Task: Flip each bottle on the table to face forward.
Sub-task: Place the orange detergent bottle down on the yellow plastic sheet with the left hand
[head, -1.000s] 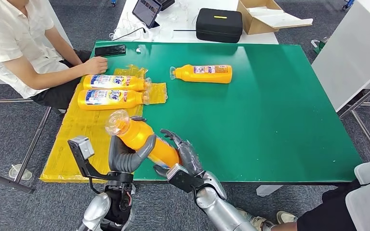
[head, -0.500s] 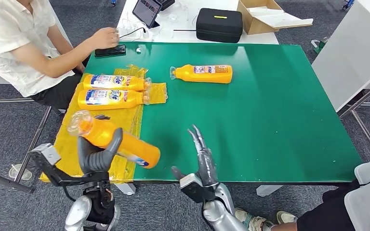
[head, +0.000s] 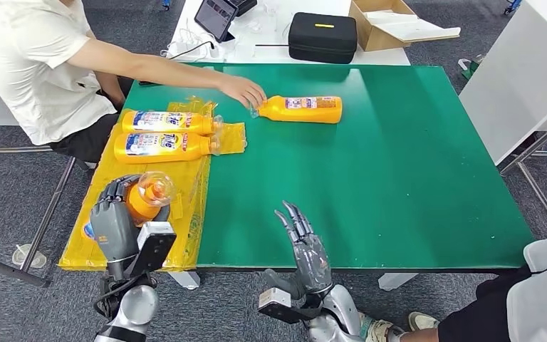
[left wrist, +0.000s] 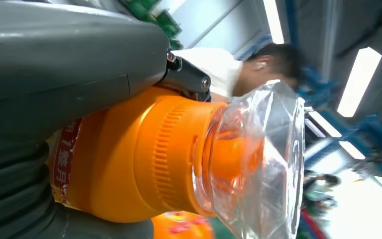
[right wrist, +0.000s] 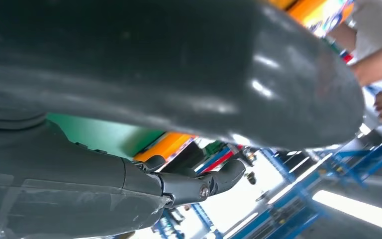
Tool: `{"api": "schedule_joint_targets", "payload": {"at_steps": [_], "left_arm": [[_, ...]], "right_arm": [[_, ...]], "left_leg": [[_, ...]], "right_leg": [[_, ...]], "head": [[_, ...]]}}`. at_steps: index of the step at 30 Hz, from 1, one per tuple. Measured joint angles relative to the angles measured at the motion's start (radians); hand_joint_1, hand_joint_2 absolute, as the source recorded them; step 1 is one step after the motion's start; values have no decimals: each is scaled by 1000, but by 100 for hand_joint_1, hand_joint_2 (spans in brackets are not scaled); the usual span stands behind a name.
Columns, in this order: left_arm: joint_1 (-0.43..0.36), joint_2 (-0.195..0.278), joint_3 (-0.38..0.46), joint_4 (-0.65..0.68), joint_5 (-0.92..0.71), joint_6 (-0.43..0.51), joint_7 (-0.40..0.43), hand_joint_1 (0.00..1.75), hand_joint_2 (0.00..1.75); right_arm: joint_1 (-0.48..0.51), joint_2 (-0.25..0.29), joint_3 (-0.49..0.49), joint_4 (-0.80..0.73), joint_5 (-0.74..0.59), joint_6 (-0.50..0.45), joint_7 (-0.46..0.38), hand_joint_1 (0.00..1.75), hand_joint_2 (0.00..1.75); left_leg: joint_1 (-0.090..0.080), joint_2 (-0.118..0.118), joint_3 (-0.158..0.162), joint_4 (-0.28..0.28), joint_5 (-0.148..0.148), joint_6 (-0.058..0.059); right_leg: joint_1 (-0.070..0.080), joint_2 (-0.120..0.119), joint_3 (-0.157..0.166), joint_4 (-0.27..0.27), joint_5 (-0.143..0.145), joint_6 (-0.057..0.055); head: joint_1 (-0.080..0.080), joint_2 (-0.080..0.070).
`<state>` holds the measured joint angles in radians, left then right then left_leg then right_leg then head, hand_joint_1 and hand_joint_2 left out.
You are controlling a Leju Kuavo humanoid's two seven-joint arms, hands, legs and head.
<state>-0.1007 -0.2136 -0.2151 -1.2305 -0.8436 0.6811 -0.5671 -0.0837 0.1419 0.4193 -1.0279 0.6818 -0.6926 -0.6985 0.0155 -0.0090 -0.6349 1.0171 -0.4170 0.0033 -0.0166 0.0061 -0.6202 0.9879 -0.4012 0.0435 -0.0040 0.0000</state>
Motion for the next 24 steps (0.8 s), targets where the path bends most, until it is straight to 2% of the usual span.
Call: {"api": "schedule_joint_targets", "payload": {"at_steps": [4, 8, 12, 16, 19, 20, 23, 24], "left_arm": [[-44, -2, 24, 106, -137, 0, 29, 175, 175], [-98, 1, 19, 211, -181, -2, 79, 175, 175], [-146, 21, -25, 313, -220, -20, 143, 175, 175], [-177, 42, -70, 392, -233, -27, 167, 175, 175], [-205, 58, -94, 450, -244, -47, 185, 166, 175], [-214, 63, -102, 470, -247, -56, 189, 150, 175], [-245, 79, -125, 529, -255, -101, 194, 86, 175], [-256, 84, -134, 549, -256, -126, 194, 78, 175]], "right_arm": [[0, 10, -15, -20, -9, -2, 0, 0, 0], [-1, 16, -15, -25, -33, -2, 0, 0, 0], [-6, 16, -1, -24, -74, -2, 0, 0, 0], [-10, 16, 16, -22, -90, -2, 0, 0, 0], [-14, 16, 30, -18, -105, -2, 0, 0, 0], [-16, 16, 34, -16, -110, -2, 0, 0, 0], [-21, 16, 46, -10, -118, -2, 0, 0, 0], [-23, 15, 49, -8, -104, -2, 0, 0, 0]], "left_leg": [[0, 0, 0, 0, 0, 0], [0, 0, 0, 0, 0, 0], [0, 0, -1, 0, 0, 0], [0, 0, -1, 0, 0, 0], [0, 0, -1, 0, 0, 0], [0, 0, -1, 0, 0, 0], [0, 0, -1, 0, 0, 0], [0, 0, 0, 0, 0, 0]], "right_leg": [[0, 0, 0, 0, 0, 0], [0, 0, 0, 0, 0, 0], [0, 0, 0, 0, 0, 0], [0, 0, 0, 0, 0, 0], [0, 0, 0, 0, 0, 0], [0, 0, 0, 0, 0, 0], [0, 0, 0, 0, 0, 0], [0, 0, 0, 0, 0, 0]], "head": [[0, 0], [0, 0], [0, 0], [0, 0], [0, 0], [0, 0], [0, 0], [0, 0]]}}
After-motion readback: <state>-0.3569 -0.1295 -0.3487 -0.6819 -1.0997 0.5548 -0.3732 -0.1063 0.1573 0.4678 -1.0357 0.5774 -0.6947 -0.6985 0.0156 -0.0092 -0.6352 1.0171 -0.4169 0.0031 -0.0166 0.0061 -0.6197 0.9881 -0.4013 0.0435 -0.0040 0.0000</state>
